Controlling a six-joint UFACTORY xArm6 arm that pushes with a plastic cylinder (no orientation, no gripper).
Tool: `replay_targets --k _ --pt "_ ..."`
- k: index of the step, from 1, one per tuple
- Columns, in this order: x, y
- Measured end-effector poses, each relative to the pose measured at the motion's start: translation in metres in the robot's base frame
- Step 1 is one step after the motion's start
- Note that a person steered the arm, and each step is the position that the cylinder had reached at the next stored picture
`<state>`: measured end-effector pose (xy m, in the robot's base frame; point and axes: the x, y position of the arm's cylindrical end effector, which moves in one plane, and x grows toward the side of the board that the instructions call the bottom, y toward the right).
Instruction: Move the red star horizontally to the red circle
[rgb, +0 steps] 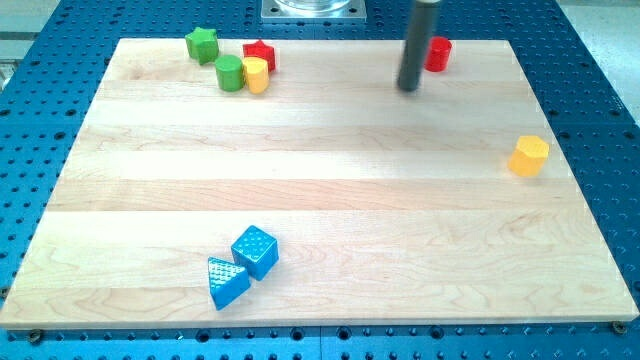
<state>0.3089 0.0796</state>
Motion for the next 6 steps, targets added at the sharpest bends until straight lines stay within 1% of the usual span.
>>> replay_targets --k 1,2,3,5,6 --pt "0.014 -0.148" --pt "-0.006 -0.284" --pt "-0.038 -0.275" --pt "-0.048 -0.206" --pt "-0.087 -0.203"
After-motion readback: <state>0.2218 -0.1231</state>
